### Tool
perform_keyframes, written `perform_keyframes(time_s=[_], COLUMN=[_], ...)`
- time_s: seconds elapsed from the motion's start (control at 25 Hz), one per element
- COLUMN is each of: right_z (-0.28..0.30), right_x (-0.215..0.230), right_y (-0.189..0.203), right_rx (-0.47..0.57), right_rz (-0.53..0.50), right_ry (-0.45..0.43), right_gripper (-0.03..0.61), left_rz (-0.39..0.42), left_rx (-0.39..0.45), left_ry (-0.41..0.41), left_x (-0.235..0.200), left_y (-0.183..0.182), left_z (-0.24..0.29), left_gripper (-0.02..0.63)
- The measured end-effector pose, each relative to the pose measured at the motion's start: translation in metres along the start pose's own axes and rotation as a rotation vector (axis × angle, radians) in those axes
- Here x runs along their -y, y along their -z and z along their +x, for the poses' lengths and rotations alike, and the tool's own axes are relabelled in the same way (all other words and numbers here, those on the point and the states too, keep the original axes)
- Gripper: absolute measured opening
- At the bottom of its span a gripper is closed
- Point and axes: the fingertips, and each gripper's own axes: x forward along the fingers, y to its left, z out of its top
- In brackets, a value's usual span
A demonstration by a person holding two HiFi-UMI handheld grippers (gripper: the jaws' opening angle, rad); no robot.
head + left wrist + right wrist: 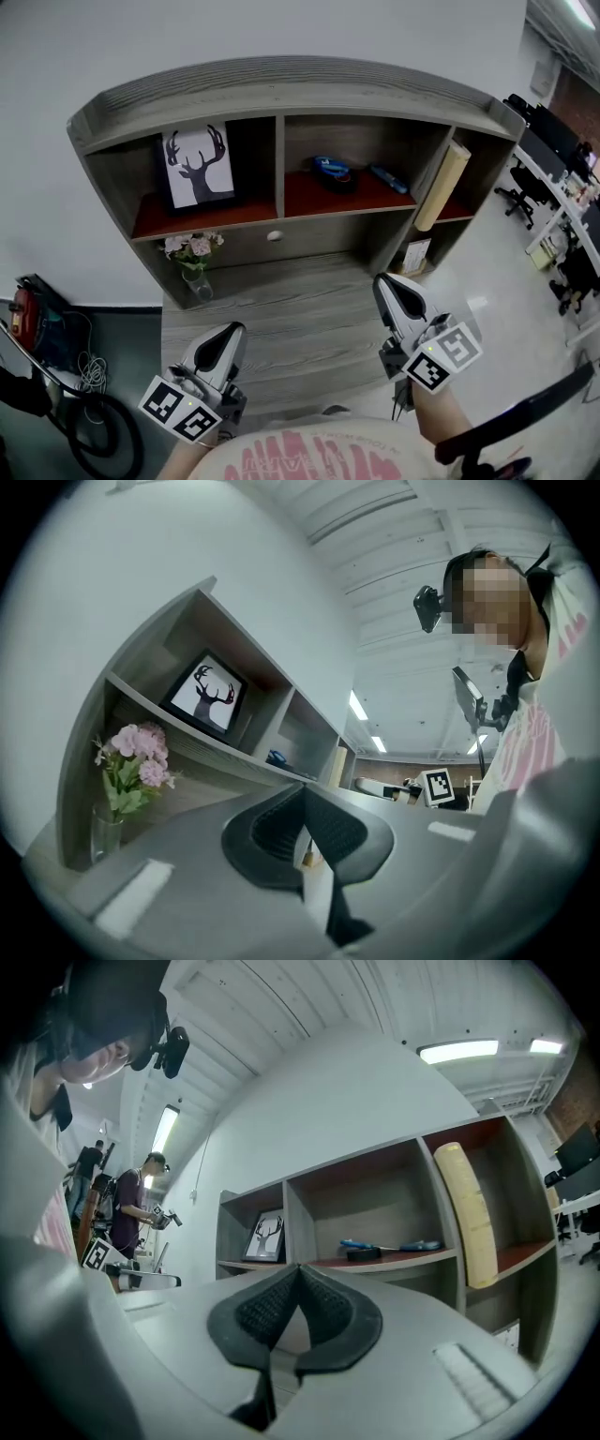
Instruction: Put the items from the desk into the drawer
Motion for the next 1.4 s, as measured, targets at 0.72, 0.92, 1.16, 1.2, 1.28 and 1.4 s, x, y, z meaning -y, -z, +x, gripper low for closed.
perform_keyframes(time_s=[0.72, 0.92, 1.16, 1.2, 1.28, 1.4], right_z=[0.097, 0.129, 0.175, 0.182, 0.195, 0.213], right_x=[0.008, 0.020, 0.043, 0.048, 0.060, 0.084], right_y=[-0.047, -0.046, -0.039, -0.036, -0.030, -0.019], right_rx=[-0.005, -0.066, -0.163, -0.188, -0.243, -0.338], right_rz=[-0.112, -0.191, -0.346, -0.373, -0.434, -0.533], right_ry=[-0.177, -0.213, -0.189, -0.179, -0.141, -0.062], right_gripper=[0.015, 0.044, 0.155, 0.190, 0.265, 0.296], left_rz=[-0.043, -0.046, -0.037, -0.047, -0.067, -0.065], left_rx=[0.108, 0.159, 0.123, 0.120, 0.120, 0.119], left_ry=[-0.331, -0.409, -0.499, -0.515, -0.531, -0.523], left_x=[-0.048, -0.046, -0.043, -0.043, -0.042, -0.039], left_y=[-0.016, -0.024, -0.018, -0.016, -0.013, -0.012], left_z=[-0.068, -0.076, -0.089, -0.091, -0.091, -0.087], left_gripper=[0.020, 0.020, 0.020, 0.020, 0.020, 0.020])
